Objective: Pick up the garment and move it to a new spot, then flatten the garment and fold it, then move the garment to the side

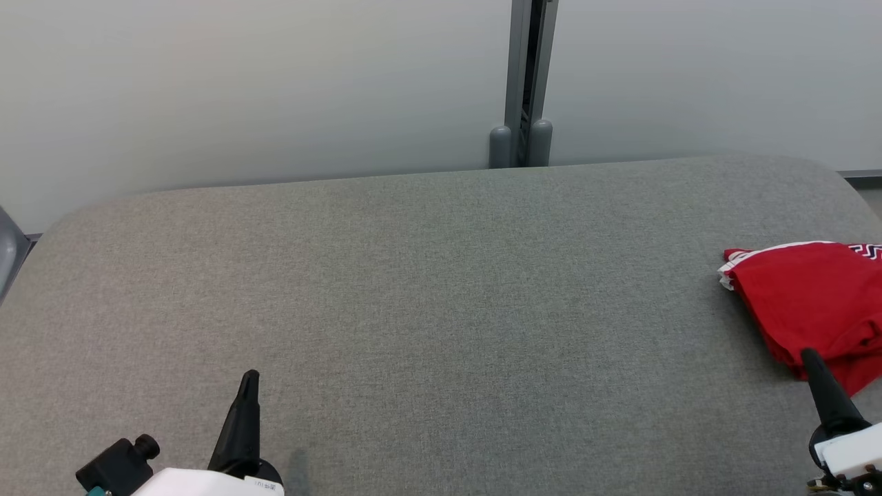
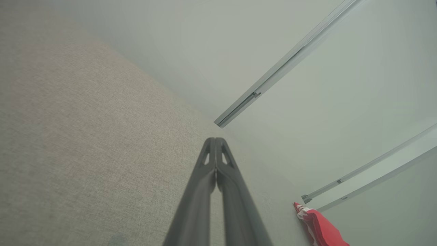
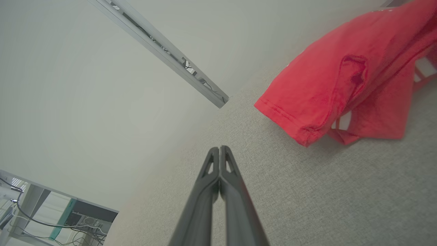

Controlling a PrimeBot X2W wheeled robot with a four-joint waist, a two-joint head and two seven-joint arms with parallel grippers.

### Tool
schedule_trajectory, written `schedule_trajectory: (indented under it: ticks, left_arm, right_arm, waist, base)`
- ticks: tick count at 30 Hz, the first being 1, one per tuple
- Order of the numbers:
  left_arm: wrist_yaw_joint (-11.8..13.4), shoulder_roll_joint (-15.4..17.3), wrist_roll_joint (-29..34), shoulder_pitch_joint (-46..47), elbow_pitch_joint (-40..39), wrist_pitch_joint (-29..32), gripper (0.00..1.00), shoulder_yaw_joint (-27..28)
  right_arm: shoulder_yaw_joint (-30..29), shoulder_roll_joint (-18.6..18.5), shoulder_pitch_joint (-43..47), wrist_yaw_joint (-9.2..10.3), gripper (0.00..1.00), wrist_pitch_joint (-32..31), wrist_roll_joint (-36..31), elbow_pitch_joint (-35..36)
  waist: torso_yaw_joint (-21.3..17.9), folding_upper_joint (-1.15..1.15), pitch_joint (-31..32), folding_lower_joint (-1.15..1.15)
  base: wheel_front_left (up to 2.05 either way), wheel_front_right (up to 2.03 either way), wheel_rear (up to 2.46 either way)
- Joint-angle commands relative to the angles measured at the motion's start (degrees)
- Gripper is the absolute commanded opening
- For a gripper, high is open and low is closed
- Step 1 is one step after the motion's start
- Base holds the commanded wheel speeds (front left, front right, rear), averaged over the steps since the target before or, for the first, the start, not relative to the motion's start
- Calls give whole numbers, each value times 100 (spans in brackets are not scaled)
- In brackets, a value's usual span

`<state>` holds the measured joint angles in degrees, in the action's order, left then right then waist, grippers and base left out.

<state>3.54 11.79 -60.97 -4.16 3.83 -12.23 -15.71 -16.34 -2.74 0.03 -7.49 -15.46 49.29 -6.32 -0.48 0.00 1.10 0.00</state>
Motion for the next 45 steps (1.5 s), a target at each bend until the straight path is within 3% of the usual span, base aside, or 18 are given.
schedule_trajectory:
  ticks: [1,45]
  left_arm:
    - [-63,10,-142,166,-46,-40,0,58]
    - [-737,-569,-2069,274,95,-190,0,158]
  right_arm:
    - [-75,-69,-156,-1,0,-72,187,24]
    - [-861,-98,-571,-1,0,-1007,2651,-629]
  waist:
    - [1,0,-2,0]
    - [29,0,-76,0]
  base:
    - [0,0,0]
    - [0,0,0]
